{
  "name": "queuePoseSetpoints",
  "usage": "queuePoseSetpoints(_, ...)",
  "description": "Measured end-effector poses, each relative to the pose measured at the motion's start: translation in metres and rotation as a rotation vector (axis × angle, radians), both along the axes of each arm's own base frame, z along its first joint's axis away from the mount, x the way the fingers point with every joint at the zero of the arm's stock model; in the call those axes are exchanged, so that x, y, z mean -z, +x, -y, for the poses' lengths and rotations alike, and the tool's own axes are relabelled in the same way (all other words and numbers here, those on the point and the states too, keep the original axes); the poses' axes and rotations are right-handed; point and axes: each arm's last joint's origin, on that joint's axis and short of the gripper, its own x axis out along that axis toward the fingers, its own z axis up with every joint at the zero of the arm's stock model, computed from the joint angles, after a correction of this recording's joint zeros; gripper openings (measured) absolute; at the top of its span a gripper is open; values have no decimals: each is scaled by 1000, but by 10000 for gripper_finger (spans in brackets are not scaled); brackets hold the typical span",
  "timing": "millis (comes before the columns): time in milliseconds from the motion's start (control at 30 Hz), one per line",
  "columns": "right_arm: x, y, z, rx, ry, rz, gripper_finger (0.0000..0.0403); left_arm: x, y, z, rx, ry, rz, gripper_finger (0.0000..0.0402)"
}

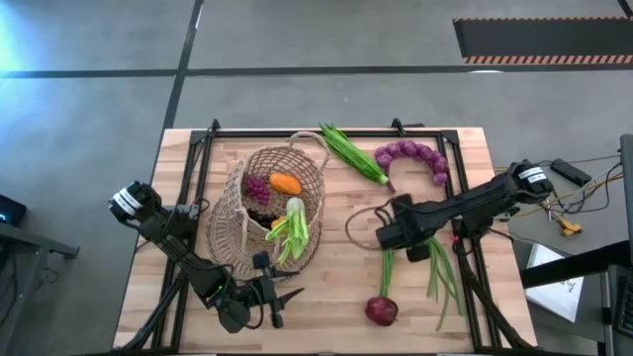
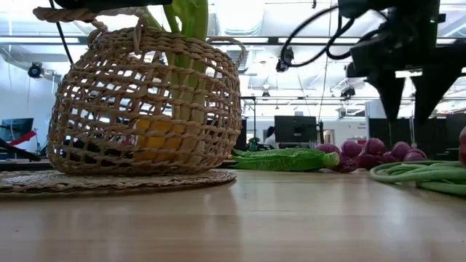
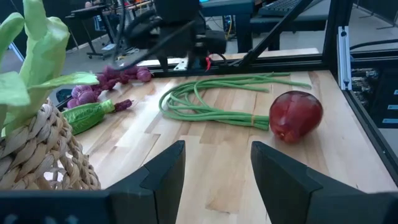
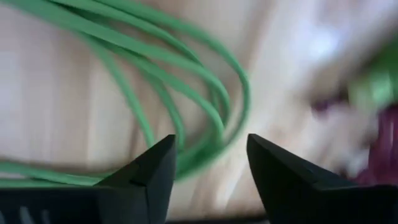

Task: Build produce basket
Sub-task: Put the green beans into the basket

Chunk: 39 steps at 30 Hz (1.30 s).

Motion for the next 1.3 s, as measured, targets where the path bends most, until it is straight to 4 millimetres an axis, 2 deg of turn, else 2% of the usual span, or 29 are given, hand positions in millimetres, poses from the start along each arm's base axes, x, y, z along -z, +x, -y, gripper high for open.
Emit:
queuePoseSetpoints(133, 10, 10, -11, -234, 155, 67, 208, 0, 0, 0, 0, -1, 0, 169)
queuePoseSetpoints(233, 20, 14, -18, -353, 193, 82, 213, 0, 0, 0, 0, -1, 1, 169)
queuePoseSetpoints(667, 66, 28, -46, -623, 188, -37, 246, 0, 0, 0, 0, 0, 0, 169)
queuePoseSetpoints(833, 81, 28, -54, -659, 74, -89, 237, 1, 0, 0, 0, 2, -2, 169)
queuePoseSetpoints(1000, 90, 26, -55, -590, 42, -112, 190, 4, -2, -2, 0, 6, -7, 169)
queuePoseSetpoints(1300, 90, 26, -48, -500, 7, -79, 29, 3, -1, -1, 0, -6, 5, 169)
